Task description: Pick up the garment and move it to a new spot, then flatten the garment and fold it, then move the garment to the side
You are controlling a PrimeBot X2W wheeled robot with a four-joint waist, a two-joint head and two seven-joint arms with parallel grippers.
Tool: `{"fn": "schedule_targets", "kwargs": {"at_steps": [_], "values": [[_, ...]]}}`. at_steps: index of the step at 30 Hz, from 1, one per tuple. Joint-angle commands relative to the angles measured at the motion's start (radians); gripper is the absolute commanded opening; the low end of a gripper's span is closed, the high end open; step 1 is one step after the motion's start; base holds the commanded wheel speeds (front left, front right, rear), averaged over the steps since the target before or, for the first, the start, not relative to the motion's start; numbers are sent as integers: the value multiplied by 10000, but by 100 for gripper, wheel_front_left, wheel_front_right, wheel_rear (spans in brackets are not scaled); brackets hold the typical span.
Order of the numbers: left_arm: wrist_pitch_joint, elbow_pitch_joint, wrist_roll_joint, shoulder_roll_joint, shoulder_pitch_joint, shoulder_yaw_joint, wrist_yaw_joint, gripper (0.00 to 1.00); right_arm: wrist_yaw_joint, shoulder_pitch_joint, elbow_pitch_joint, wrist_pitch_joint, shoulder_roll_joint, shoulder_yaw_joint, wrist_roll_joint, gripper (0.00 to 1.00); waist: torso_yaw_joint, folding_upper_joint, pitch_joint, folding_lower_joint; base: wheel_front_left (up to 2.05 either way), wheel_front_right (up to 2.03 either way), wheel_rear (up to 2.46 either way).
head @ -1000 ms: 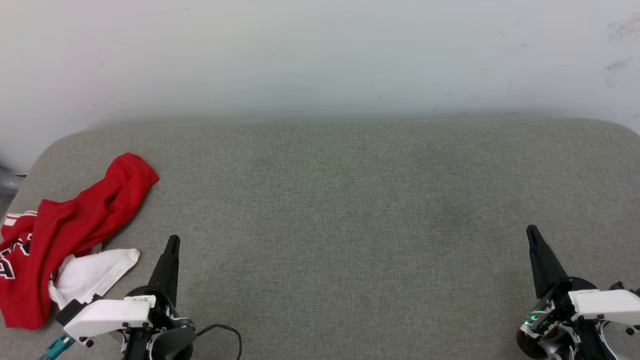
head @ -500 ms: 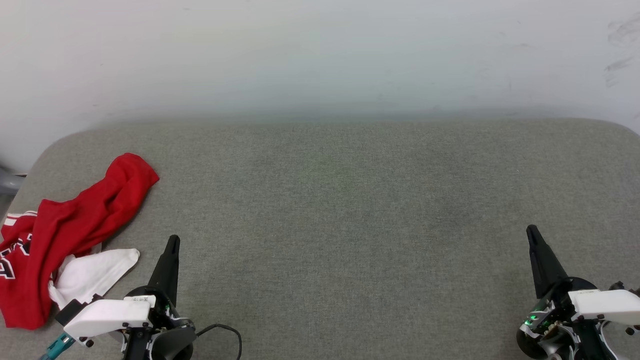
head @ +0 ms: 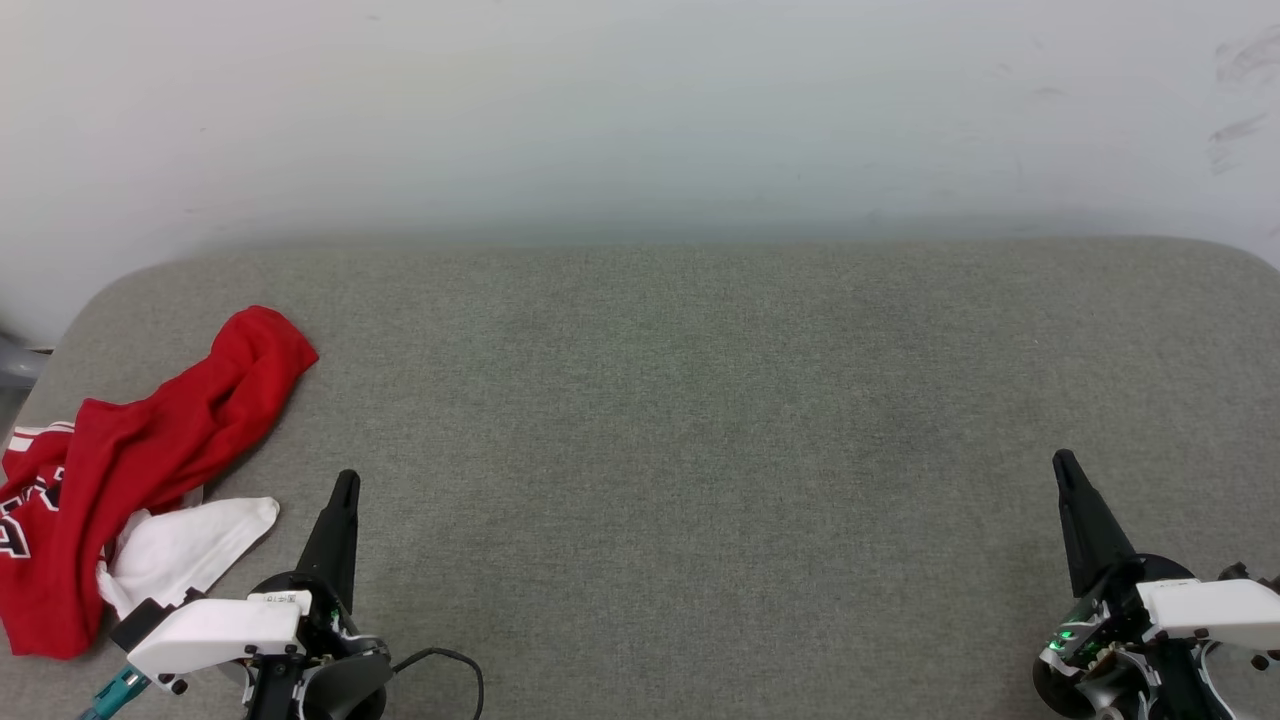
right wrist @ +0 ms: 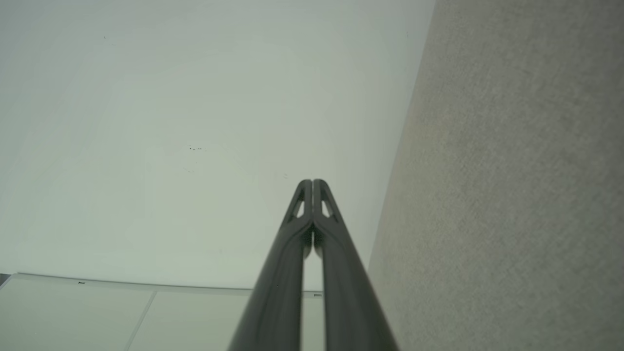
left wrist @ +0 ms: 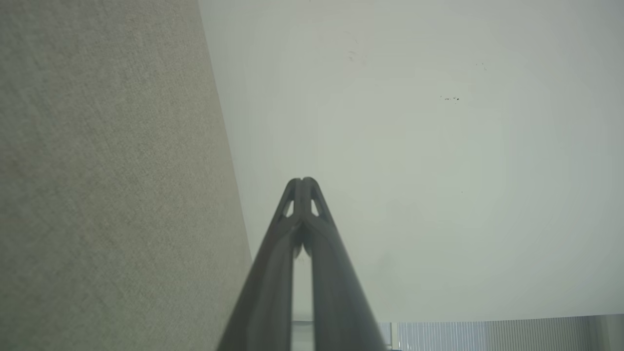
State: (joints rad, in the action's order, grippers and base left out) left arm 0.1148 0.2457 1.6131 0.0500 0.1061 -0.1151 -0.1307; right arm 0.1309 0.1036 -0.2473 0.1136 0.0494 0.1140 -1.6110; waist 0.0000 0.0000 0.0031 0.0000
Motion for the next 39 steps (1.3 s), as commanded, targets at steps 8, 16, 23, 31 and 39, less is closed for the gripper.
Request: {"fn": "schedule_targets", "kwargs": {"at_steps": [8,16,23,31,39], "values": [[-169,61,-69,-11,-143,190,2,100,-2,-203,4,-141,-10,-90,106,100,1,0,2,0,0,0,0],[-578,-335,-242,-8,-176,607,1,100,-2,-358,483,-555,-6,-341,336,100,-7,0,-5,0,0,0,0],[-855,-785,-786,34,-175,858,1,100,-2,-430,860,-842,72,-486,970,100,-6,0,-10,0,0,0,0],[-1196,-1346,-3017,253,-90,1332,1,100,-2,-491,1394,-1187,82,-458,2933,100,16,0,-7,0,0,0,0],[-1504,-1743,-5358,195,-105,1477,1,100,-2,-566,1937,-1391,73,-550,5283,100,12,0,-17,0,0,0,0]]}}
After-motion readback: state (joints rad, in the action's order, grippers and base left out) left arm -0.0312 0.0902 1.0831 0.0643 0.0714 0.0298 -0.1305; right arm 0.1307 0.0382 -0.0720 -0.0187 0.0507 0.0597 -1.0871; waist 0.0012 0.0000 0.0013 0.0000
